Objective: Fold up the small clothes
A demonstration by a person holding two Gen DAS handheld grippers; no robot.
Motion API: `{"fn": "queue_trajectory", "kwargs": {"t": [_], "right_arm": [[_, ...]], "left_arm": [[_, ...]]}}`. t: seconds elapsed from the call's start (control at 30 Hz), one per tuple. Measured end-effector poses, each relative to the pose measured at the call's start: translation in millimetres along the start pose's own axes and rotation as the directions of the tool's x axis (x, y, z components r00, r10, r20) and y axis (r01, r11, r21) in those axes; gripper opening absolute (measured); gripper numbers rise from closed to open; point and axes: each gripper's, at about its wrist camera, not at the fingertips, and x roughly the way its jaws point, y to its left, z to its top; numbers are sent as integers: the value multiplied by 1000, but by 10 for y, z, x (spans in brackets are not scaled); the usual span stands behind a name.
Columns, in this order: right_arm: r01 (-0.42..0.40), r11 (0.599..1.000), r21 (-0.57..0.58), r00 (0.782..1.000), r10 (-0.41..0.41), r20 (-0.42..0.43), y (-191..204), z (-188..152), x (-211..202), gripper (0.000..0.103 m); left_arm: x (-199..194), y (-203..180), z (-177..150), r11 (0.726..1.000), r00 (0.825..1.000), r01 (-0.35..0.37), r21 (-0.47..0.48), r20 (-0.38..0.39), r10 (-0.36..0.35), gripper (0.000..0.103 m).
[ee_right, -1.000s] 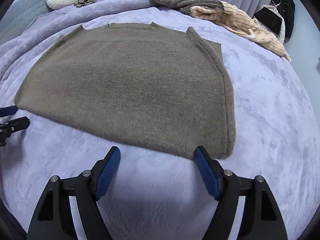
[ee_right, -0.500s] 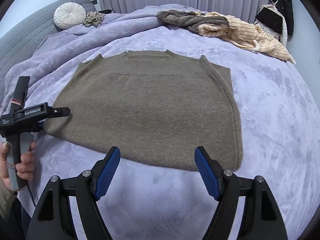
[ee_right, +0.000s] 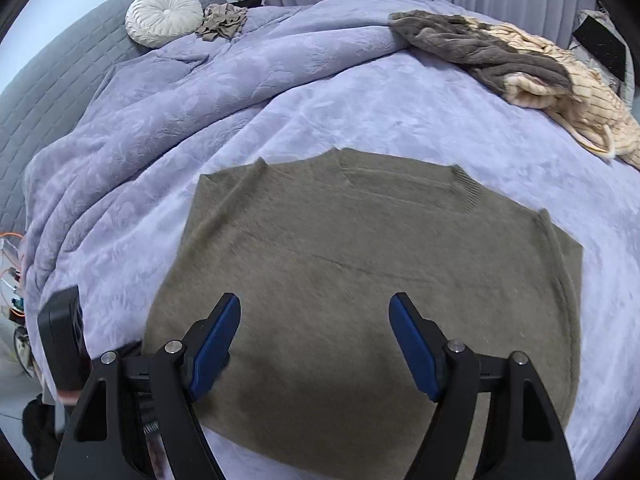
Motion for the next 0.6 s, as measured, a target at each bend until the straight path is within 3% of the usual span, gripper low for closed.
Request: {"fn": "queue_trajectory", "kwargs": {"t": [0.2,0.4,0.6], "right_arm": [[-17,1000,15,991,19,-134,426,565,701,80],[-23,997,67,981,36,-192,656,803,1055,80],[12,999,31,968,-4,-251,886,903,1313,81]], "left_arm": [[-5,-13,-7,1000,1000,-3,7,9,3,48],[-21,26,-25,1000,1000,17,-5,9,-17,47],[-105,91,-46,999,999,46,-23,14,-46,45]]}}
